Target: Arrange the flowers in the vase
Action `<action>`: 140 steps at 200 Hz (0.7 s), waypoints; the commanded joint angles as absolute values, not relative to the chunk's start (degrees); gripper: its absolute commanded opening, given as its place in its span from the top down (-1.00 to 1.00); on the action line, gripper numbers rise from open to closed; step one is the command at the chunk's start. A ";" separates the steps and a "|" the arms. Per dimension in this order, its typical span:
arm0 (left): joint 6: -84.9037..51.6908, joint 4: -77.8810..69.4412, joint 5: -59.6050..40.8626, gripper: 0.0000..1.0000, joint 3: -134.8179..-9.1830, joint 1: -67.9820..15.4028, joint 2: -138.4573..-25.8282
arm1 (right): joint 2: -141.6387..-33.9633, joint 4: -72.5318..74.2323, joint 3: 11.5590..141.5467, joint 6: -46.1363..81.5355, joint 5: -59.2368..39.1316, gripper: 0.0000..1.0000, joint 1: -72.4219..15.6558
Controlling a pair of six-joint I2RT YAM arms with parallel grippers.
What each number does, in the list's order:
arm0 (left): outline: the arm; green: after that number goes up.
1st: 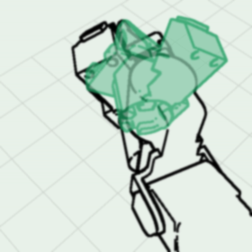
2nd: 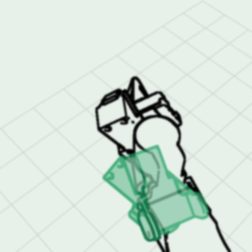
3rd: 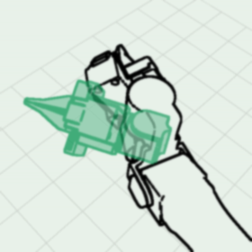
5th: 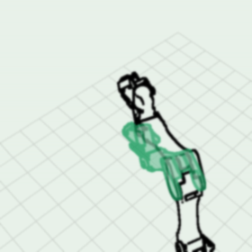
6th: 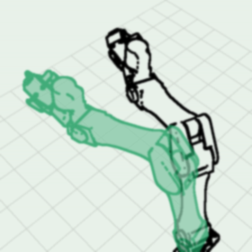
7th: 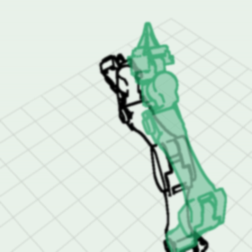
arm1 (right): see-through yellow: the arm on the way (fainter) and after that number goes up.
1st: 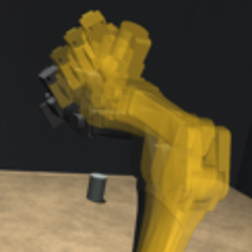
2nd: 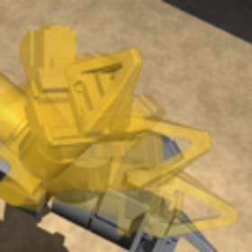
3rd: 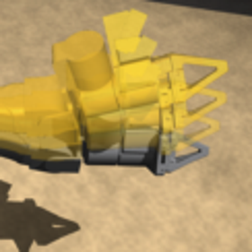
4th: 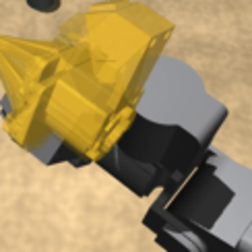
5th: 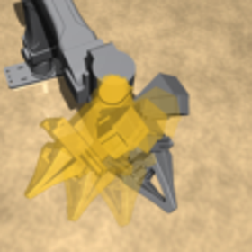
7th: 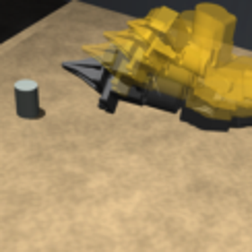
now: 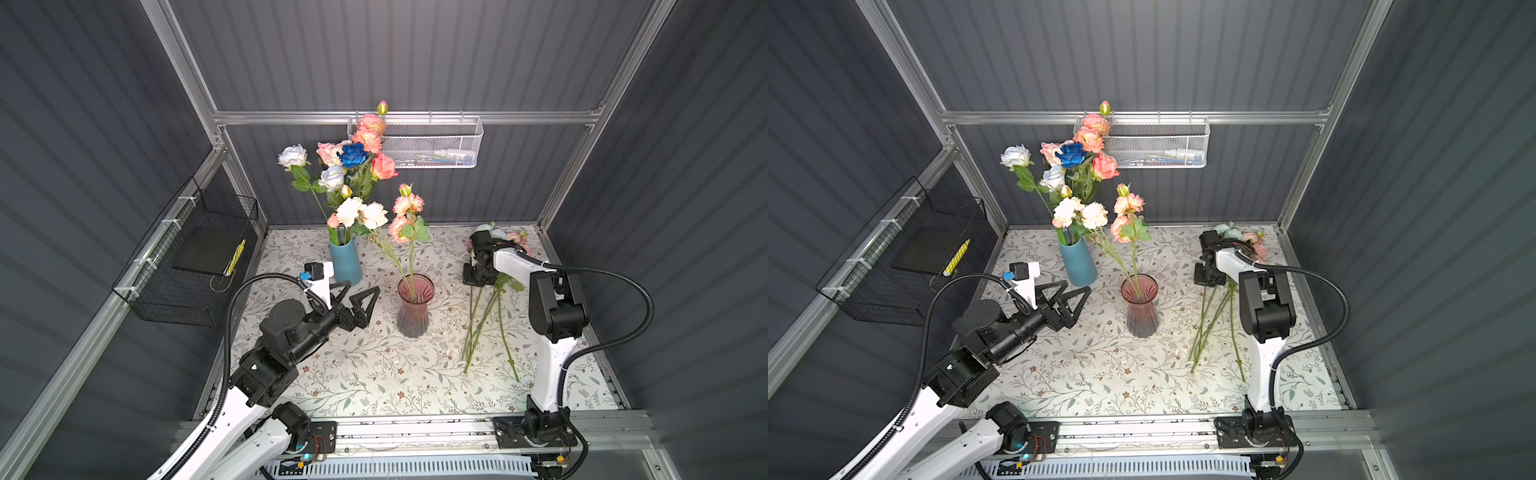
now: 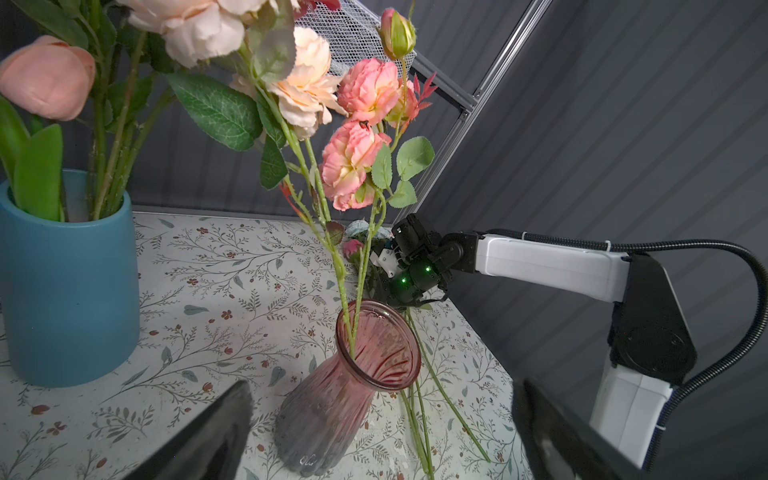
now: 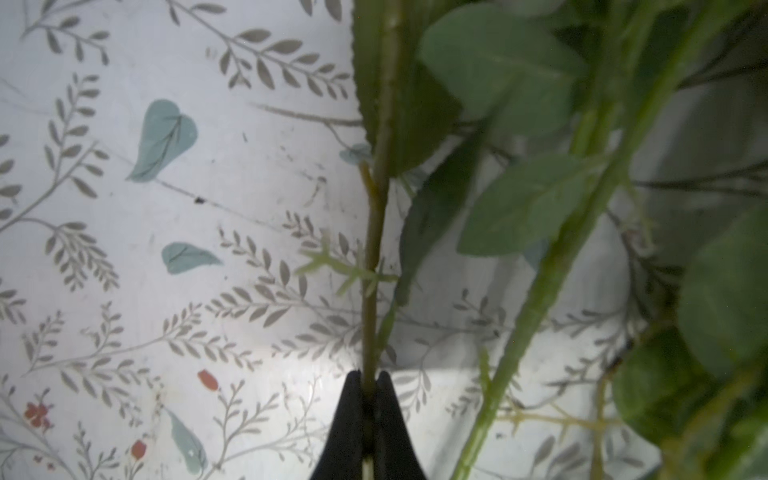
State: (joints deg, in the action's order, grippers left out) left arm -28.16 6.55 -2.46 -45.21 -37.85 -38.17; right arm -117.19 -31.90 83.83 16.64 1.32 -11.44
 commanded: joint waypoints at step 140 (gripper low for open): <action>-28.64 11.33 1.58 -0.99 -41.02 -38.23 -33.32 | -53.57 1.02 56.03 10.59 8.66 1.00 -26.66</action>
